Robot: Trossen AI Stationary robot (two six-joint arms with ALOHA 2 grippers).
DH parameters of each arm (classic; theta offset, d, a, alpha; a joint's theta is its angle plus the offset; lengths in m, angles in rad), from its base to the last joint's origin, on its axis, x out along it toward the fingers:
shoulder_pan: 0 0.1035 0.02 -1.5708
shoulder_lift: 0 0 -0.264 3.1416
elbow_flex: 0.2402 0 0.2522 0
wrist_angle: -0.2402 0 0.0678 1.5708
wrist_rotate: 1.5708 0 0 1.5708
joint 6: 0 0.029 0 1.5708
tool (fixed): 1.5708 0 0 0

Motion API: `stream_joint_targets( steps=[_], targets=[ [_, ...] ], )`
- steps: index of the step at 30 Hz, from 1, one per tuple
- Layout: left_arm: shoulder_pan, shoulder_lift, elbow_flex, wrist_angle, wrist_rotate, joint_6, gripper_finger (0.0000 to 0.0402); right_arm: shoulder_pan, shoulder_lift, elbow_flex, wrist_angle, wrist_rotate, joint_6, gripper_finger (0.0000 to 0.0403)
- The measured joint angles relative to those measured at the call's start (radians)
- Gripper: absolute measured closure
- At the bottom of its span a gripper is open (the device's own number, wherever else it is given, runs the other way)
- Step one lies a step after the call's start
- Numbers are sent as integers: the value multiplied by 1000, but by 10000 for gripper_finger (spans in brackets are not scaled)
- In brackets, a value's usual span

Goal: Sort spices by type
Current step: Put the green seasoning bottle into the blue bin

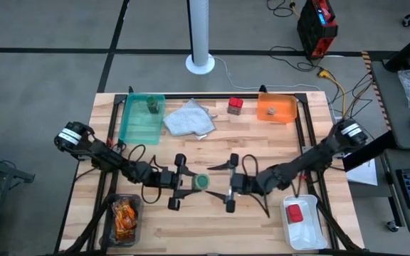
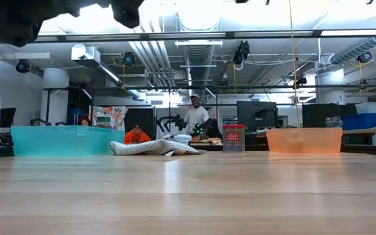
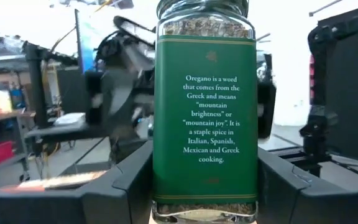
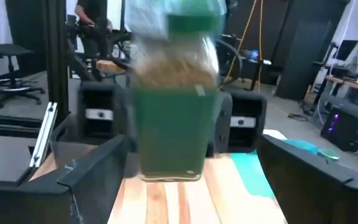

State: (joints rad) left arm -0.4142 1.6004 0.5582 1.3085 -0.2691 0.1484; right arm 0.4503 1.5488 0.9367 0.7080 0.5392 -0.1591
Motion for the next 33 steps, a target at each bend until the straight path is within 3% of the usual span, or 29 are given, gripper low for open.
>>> stream_joint_targets(
  steps=[6,11,15,19,20,27,33],
  targets=[
    [-1,1,4,2,3,26,218,-20,74,64,90,-26,-80,59],
    [-1,1,4,-5,2,25,218,-35,111,113,75,-99,-95,86],
    [-1,1,4,-1,2,25,218,-38,117,128,69,-102,-113,133],
    [-1,1,3,-2,-1,23,218,-38,111,130,59,-102,-104,211],
    [-1,1,3,-1,-6,22,214,-38,107,130,52,-102,-100,212],
    [-2,-4,2,-29,-81,-11,72,-27,43,133,-155,-23,-98,212],
    [-3,-48,2,-78,-115,-7,53,18,-48,173,-515,74,31,212]
  ],
)
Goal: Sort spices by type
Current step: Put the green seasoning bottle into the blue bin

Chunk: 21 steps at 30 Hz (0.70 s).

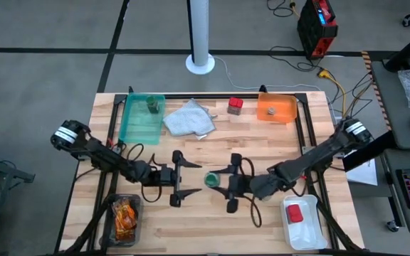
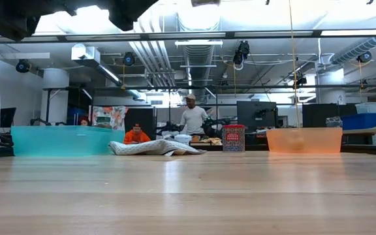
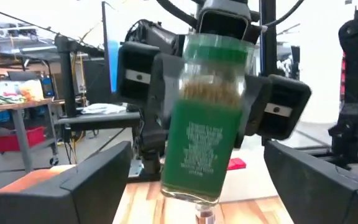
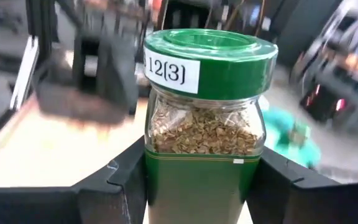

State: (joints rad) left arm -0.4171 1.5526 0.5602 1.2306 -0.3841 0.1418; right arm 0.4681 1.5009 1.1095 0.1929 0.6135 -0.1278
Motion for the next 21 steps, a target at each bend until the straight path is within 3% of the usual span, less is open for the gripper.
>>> stream_joint_targets(
  steps=[5,9,15,21],
  targets=[
    [-1,-55,28,-171,-58,-10,67,8,-11,34,-290,17,205,212],
    [0,-68,143,-482,-64,-32,75,-3,22,33,-398,16,303,212],
    [20,-51,350,-908,-64,-35,76,-19,53,31,-421,18,339,212],
    [68,-26,440,-1037,-74,-37,76,-17,53,32,-418,21,340,212]
  ],
)
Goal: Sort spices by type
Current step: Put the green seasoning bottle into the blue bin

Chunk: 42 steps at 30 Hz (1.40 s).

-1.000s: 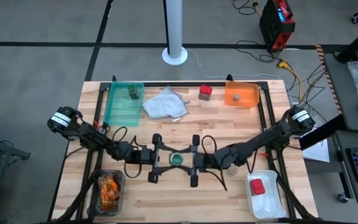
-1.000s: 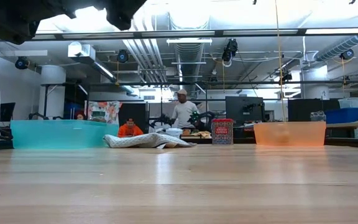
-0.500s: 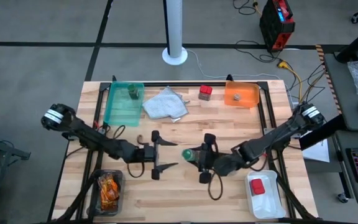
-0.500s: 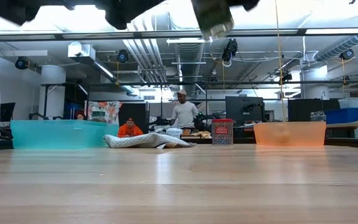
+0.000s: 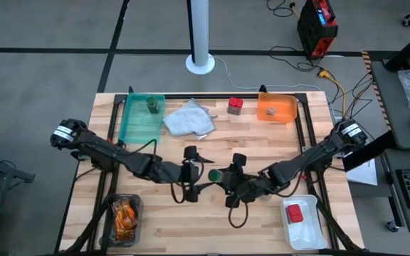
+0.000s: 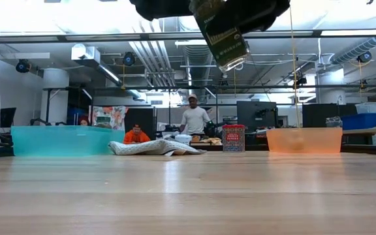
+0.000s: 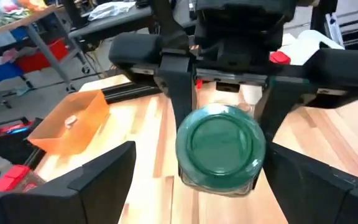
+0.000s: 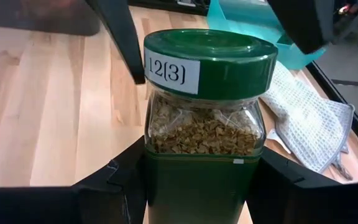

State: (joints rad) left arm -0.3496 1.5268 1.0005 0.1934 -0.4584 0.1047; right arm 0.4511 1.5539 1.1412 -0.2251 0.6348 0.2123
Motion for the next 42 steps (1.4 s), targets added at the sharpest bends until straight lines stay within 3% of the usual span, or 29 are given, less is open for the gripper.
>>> stream_joint_targets(
  steps=[12,17,24,27,30,37,42],
  targets=[
    [15,1,0,16,56,21,97,0,0,0,6,-5,-3,212],
    [38,7,0,25,151,12,118,0,0,0,17,-5,-3,212],
    [47,42,0,81,157,50,135,0,0,0,21,-5,-3,212],
    [45,41,0,88,157,66,162,0,0,0,21,-5,-3,212],
    [45,41,0,85,161,66,215,0,0,0,20,-4,-11,212],
    [45,40,0,83,161,57,217,0,0,0,21,-4,-9,210],
    [57,18,-1,12,103,17,217,0,-8,0,25,28,16,103]
  ],
)
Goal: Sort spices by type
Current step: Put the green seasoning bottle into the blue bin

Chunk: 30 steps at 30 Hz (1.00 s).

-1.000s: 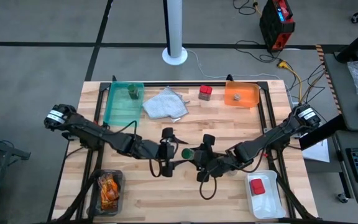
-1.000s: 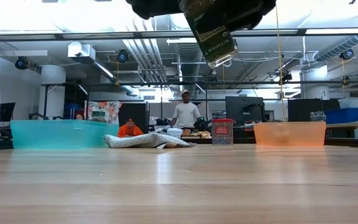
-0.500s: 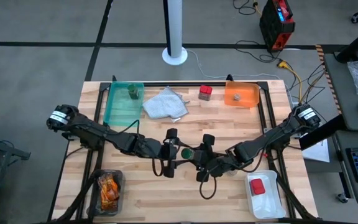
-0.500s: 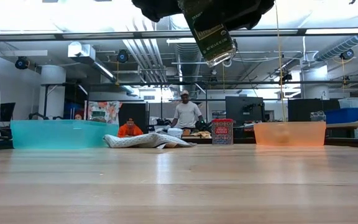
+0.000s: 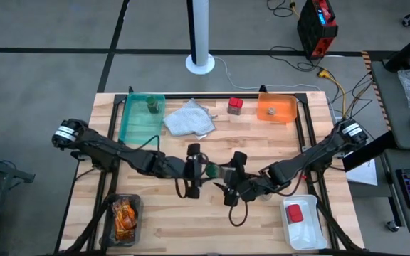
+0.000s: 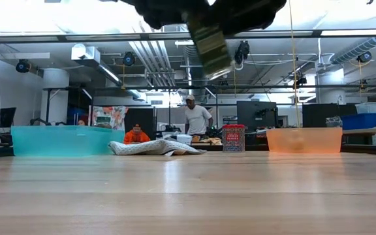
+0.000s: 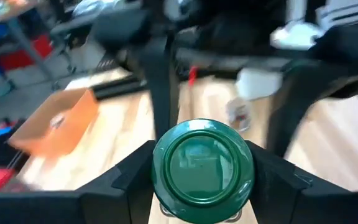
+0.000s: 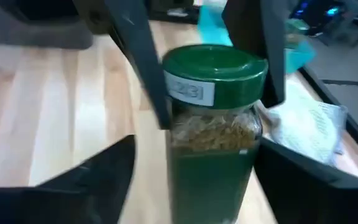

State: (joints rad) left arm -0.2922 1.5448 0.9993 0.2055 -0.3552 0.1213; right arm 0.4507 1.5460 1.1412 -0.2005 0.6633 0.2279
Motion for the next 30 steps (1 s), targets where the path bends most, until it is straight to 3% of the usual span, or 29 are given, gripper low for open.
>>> stream_joint_targets(
  steps=[4,11,20,30],
  targets=[
    [54,-58,33,-197,-37,-87,217,-4,-30,0,-3,45,56,42],
    [189,-203,47,-598,-309,-289,217,-12,-65,0,-3,48,97,37],
    [500,-410,-29,-938,-344,-596,217,-60,-30,-2,-4,46,123,49],
    [764,-448,-171,-930,-261,-684,217,-91,-24,-38,1,45,167,54]
  ],
)
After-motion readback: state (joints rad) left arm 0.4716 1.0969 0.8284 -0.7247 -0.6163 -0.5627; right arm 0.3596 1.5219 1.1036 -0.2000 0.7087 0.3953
